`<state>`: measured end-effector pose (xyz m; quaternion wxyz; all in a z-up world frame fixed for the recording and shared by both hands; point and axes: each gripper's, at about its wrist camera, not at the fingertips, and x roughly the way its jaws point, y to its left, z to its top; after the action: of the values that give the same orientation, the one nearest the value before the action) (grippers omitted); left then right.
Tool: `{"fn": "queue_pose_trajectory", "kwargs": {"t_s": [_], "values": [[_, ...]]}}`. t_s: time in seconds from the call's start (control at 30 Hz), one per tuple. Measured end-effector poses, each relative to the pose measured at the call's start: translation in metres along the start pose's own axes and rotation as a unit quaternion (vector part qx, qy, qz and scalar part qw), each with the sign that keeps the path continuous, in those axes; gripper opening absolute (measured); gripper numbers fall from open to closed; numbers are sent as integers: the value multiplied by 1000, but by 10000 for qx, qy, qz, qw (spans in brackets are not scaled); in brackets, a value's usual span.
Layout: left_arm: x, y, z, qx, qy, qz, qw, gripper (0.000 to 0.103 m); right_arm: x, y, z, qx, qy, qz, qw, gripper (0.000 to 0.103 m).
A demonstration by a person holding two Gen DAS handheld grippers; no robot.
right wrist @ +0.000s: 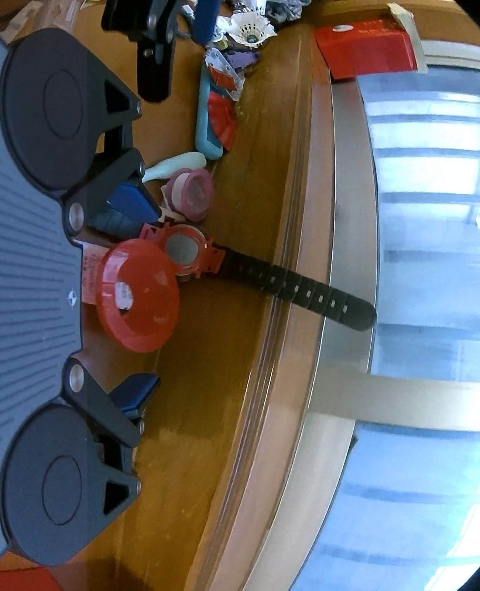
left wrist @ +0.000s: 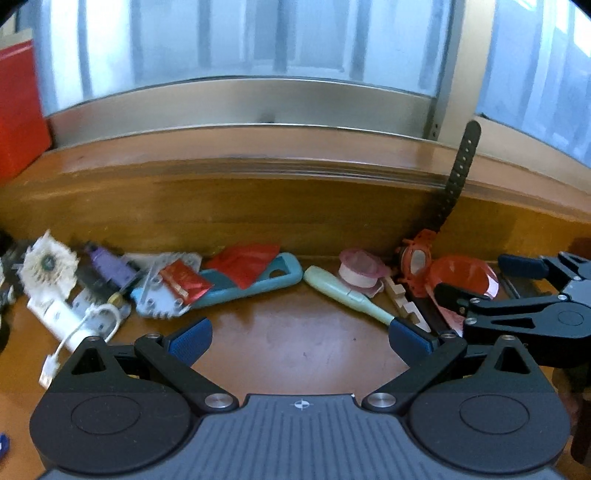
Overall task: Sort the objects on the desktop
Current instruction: 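Close the left gripper on the pink tape roll while the right gripper grasps the red funnel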
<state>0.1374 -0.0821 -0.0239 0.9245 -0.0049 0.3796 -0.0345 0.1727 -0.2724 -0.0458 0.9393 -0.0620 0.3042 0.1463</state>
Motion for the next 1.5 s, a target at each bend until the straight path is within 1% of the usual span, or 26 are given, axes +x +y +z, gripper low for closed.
{"fn": "queue_pose_trajectory", "kwargs": {"t_s": [0.13,0.2,0.23,0.27,0.43,0.53,0.67,0.77,0.83,0.9,0.97,1.0,1.07,1.13,1.2,1.23,1.33,1.5], "values": [[13,-6,7,254,-107,13,9996,103,12,3,-3,-166,4,17,9999,85],[19,-7,11,303,-158,-13,9994,102,18,3,-4,-220,45,46,9997,80],[22,-7,14,320,-173,-34,9993,102,20,3,-5,-189,43,90,9998,74],[25,-7,16,339,-188,-55,9992,101,21,1,-6,-127,53,118,9998,72],[33,-13,24,534,-251,-195,9981,99,16,-4,-8,148,90,172,9997,72],[38,-20,26,720,-285,-309,9965,99,6,-10,-11,430,121,185,9988,72],[49,-32,24,969,-296,-365,9942,97,-7,-19,-15,805,163,202,9964,72],[58,-39,21,1169,-269,-398,9920,87,-16,-26,-17,1086,194,215,9937,72],[62,-41,20,1250,-319,-477,9905,77,-23,-30,-19,1268,215,223,9914,72],[64,-40,21,1252,-346,-604,9897,74,-23,-32,-20,1296,242,195,9911,72],[65,-39,23,1223,-357,-715,9893,73,-24,-38,-25,1339,273,191,9904,72],[67,-37,24,1183,-354,-786,9892,73,-24,-38,-27,1363,284,191,9901,72],[69,-32,22,1053,-336,-980,9890,69,-25,-35,-30,1389,297,181,9897,72],[71,-27,20,876,-315,-1188,9885,56,-24,-34,-31,1392,308,179,9896,72],[68,-27,20,782,-366,-1195,9891,52,-21,-32,-30,1391,319,179,9896,72],[65,-27,18,795,-421,-1164,9891,45,-21,-31,-30,1392,317,179,9896,72],[55,-24,15,720,-473,-1095,9902,45,-23,-30,-30,1395,286,181,9896,72],[31,-12,7,442,-493,-1187,9907,45,-29,-28,-29,1389,232,187,9899,72]]}}
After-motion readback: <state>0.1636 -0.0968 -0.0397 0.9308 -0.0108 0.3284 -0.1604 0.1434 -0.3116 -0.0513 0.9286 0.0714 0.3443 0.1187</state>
